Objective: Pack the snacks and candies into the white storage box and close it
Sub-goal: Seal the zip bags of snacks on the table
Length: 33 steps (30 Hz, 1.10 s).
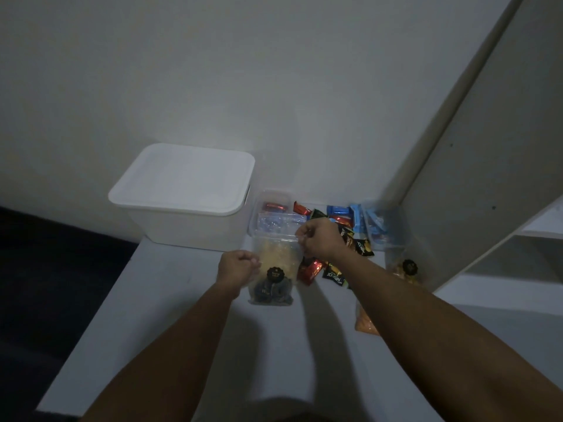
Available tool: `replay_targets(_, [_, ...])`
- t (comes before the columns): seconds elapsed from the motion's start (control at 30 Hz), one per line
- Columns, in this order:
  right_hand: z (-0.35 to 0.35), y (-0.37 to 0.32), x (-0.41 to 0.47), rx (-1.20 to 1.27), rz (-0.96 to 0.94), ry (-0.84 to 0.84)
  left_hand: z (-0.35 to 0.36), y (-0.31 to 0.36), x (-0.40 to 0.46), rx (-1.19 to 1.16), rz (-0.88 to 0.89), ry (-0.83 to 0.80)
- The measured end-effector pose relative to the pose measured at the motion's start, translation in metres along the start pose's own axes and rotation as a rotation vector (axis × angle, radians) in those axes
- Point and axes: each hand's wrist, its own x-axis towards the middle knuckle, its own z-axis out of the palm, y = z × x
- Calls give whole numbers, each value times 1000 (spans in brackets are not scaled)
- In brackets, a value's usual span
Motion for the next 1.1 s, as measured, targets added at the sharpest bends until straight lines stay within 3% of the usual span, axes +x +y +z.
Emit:
replay_targets(0.47, [14, 22, 24, -122, 38, 112, 16, -17, 34, 217, -26, 41])
replay_targets(0.7, [5, 22, 23, -5, 64, -13, 23, 18, 16, 239, 67, 241])
replay_targets(0.83, [-3, 23, 18, 24, 22, -61, 21, 42, 7, -29, -65, 12])
replay_targets(0.9, [-4, 22, 15, 47, 7, -83, 21, 49, 3, -55, -114, -76])
replay_targets(1.1, [-4, 23, 7, 77, -32, -110, 26, 45, -1, -63, -219, -136])
